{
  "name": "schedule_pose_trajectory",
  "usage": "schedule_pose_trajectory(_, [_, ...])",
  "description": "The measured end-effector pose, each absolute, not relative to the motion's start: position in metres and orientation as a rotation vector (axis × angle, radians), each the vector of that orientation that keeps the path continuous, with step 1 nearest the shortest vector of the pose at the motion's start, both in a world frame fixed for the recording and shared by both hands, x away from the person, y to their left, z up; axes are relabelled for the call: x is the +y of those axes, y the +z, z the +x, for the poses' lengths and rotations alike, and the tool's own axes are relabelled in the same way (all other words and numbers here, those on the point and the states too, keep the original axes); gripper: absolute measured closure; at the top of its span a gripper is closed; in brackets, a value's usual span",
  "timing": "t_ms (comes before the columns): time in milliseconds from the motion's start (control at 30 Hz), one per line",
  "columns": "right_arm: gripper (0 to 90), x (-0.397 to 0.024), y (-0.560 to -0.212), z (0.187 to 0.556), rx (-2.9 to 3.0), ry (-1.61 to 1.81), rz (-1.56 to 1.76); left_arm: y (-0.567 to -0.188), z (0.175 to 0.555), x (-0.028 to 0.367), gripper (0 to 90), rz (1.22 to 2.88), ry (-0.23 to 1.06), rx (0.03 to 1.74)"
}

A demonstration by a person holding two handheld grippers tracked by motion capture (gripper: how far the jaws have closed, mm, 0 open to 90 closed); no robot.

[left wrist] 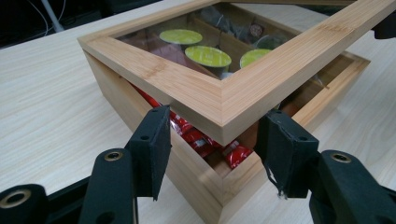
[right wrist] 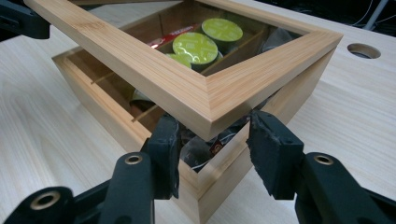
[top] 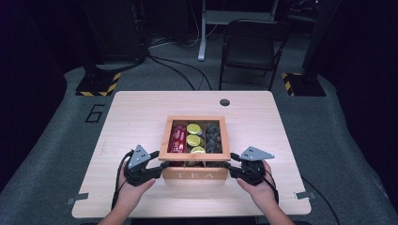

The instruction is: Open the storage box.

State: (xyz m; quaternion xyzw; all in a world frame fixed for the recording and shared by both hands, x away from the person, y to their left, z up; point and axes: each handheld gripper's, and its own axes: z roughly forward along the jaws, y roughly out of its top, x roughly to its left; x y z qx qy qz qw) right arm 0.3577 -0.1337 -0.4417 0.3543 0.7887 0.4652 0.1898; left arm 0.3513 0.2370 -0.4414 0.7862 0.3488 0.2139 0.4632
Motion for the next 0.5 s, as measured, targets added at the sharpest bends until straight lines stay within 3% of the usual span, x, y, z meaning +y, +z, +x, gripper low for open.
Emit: schedule_pose_trajectory(500, [52.8, -0.132, -0.405, 0.369, 2.175, 1.302, 0.945, -0.407, 0.362, 0.238, 46.1, 1.892, 0.542, 0.853])
